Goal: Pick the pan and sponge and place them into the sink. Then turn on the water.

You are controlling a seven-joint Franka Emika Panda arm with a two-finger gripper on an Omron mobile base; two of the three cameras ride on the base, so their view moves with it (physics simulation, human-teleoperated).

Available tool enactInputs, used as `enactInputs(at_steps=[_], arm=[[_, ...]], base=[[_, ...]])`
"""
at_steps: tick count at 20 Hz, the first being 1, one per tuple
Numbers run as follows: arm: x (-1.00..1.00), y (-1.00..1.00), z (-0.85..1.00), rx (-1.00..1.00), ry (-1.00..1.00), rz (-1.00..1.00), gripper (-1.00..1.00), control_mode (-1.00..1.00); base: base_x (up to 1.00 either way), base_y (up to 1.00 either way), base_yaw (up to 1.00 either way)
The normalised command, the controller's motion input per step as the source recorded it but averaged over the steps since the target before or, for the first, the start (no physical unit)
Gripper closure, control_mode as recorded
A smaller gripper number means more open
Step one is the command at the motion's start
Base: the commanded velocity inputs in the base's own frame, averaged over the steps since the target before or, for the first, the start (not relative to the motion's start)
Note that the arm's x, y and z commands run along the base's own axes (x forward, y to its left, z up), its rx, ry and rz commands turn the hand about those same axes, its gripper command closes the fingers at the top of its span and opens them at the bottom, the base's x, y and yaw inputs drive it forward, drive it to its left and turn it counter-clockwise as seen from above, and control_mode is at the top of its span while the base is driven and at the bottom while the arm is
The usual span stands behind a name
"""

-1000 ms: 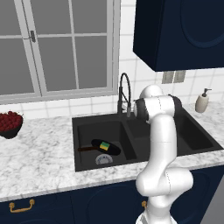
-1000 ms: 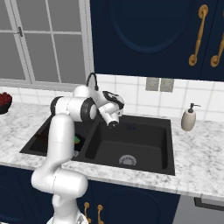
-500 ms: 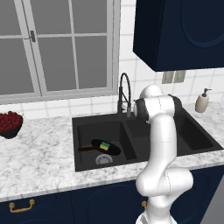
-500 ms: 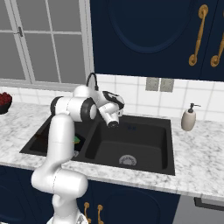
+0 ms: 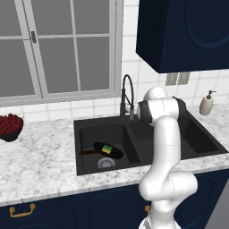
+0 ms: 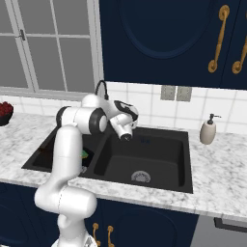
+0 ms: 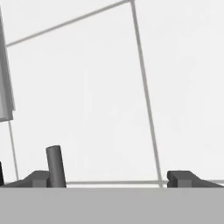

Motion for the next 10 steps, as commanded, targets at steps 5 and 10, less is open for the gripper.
enactInputs(at_steps=[5, 10], arm=[[0.0, -0.17, 0.0, 0.0, 0.0, -0.02, -1.0, -1.0], [0.0, -0.19, 0.0, 0.0, 0.0, -0.03, -1.0, -1.0]], base=[[0.0, 0.0, 0.0], [0.0, 0.0, 0.0]])
